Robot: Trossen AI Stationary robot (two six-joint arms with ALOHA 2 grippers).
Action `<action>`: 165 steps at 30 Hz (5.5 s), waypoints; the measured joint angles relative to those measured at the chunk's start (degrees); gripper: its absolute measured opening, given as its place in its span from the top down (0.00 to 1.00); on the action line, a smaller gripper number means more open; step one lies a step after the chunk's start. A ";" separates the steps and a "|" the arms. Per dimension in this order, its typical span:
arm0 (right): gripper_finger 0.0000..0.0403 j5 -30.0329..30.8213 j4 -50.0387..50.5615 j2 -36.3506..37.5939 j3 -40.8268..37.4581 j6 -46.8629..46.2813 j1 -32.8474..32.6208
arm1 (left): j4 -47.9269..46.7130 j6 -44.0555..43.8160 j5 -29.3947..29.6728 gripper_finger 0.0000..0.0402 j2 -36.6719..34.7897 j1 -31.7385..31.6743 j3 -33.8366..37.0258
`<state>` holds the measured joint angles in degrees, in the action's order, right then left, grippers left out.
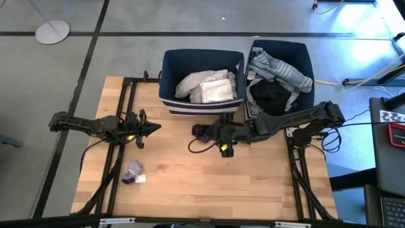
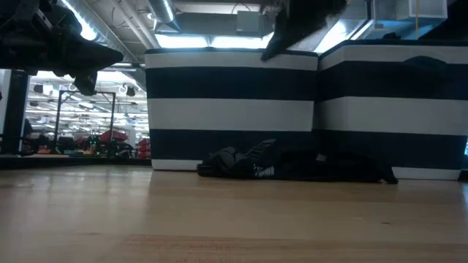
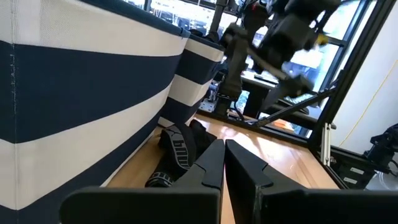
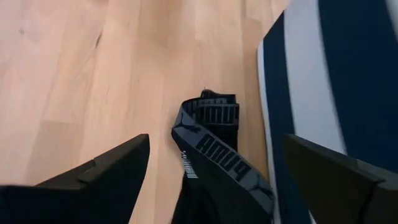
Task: Sort clothes
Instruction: Put the black underwear into the right blue laundry organizer
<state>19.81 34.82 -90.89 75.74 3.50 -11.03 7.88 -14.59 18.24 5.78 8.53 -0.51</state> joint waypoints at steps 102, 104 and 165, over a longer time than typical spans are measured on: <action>0.91 25.55 -30.20 34.38 -11.77 26.37 -0.21 | -0.31 0.42 0.05 0.99 0.00 0.00 0.00; 0.91 28.11 -30.19 34.47 -9.51 29.98 -0.21 | -0.48 0.42 0.05 0.99 0.00 0.00 0.02; 0.55 6.17 27.87 13.06 1.50 -4.77 50.04 | -1.45 0.17 0.50 0.99 0.00 -0.01 0.01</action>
<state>25.98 62.70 -77.83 77.24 -1.27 39.01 6.43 -14.42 18.74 5.78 8.52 -0.50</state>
